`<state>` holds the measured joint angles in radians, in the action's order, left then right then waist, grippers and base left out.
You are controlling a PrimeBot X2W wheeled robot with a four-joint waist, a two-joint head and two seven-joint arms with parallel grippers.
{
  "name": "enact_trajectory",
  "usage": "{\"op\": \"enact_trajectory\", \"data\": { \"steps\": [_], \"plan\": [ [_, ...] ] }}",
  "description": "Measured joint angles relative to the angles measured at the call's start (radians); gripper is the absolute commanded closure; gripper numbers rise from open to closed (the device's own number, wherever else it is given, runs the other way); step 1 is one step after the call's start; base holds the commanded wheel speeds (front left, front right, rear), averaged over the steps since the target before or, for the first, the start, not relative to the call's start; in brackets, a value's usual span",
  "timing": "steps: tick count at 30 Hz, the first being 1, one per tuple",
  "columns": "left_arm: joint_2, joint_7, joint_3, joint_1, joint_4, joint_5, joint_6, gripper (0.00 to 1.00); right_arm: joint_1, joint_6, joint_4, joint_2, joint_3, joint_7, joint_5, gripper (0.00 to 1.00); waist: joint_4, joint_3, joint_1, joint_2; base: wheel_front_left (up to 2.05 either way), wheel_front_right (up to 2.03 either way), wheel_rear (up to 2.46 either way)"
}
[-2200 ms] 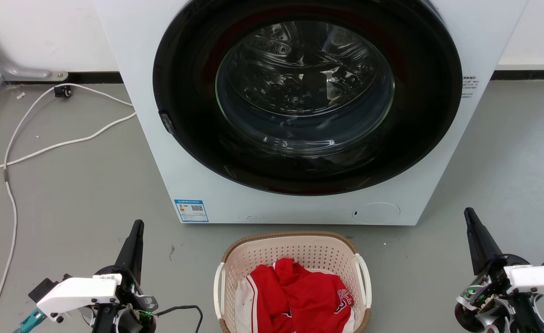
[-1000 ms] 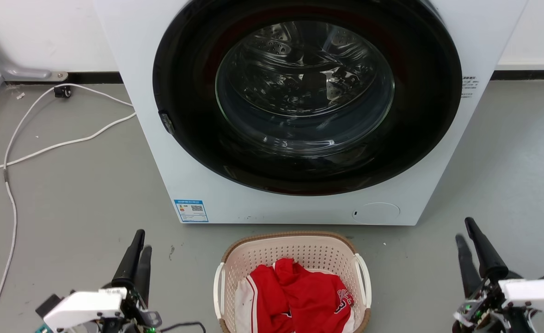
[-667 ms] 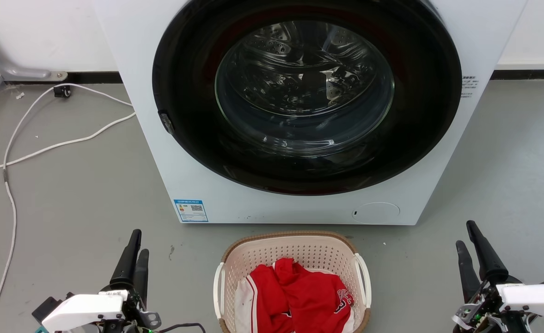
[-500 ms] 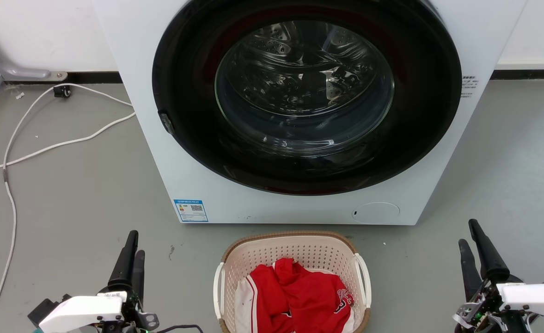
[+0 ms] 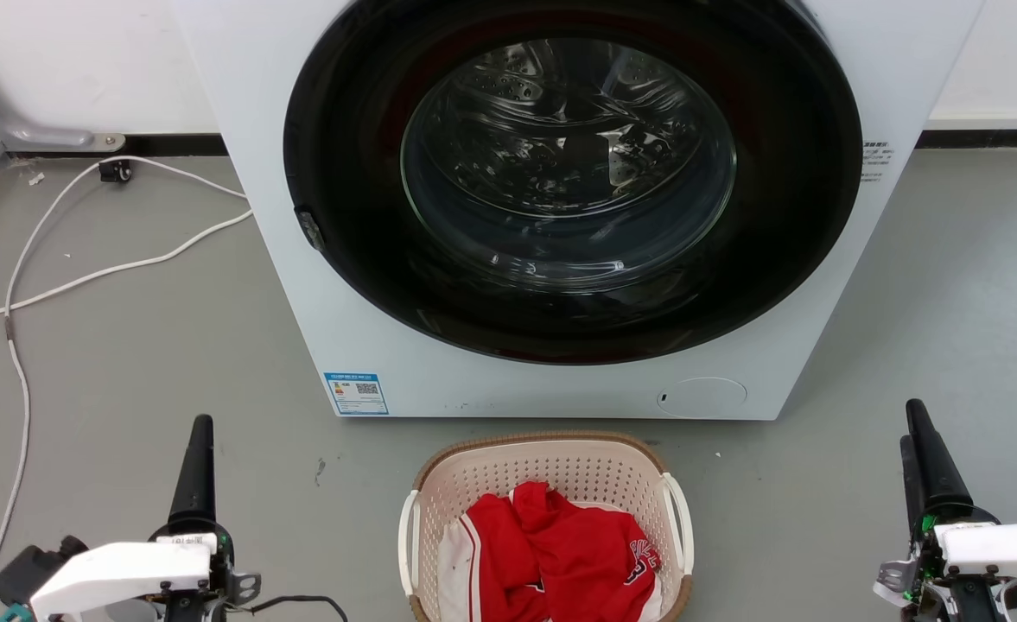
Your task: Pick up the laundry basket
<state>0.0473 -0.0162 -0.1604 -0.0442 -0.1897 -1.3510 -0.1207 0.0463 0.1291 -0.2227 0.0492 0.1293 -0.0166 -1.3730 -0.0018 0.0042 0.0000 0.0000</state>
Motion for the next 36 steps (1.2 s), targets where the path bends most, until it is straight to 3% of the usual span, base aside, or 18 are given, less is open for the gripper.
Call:
{"op": "enact_trajectory", "data": {
  "steps": [2,8,21,36],
  "plan": [
    [0.0,-0.015,-0.001,0.0,0.054,0.098,0.012,0.0,0.001,0.0,0.029,0.0,0.007,-0.012,0.116,0.0,0.0,0.001,0.0,0.0,0.0,0.0,0.0],
    [0.0,-0.036,0.033,0.009,0.14,0.268,0.058,0.0,0.004,0.0,0.099,0.0,0.005,-0.036,0.309,0.0,-0.001,0.004,0.0,0.0,0.0,0.0,0.0],
    [0.016,-0.077,0.189,0.03,0.245,0.659,0.115,0.0,0.005,0.0,0.209,0.0,-0.049,-0.076,0.652,0.0,-0.002,0.009,0.0,0.0,0.0,0.0,0.0],
    [0.151,-0.121,0.406,0.029,0.27,0.871,0.307,0.0,-0.014,0.0,0.251,0.0,-0.097,-0.12,0.94,0.0,-0.007,0.004,0.0,0.0,0.0,0.0,0.0]
  ]
}}
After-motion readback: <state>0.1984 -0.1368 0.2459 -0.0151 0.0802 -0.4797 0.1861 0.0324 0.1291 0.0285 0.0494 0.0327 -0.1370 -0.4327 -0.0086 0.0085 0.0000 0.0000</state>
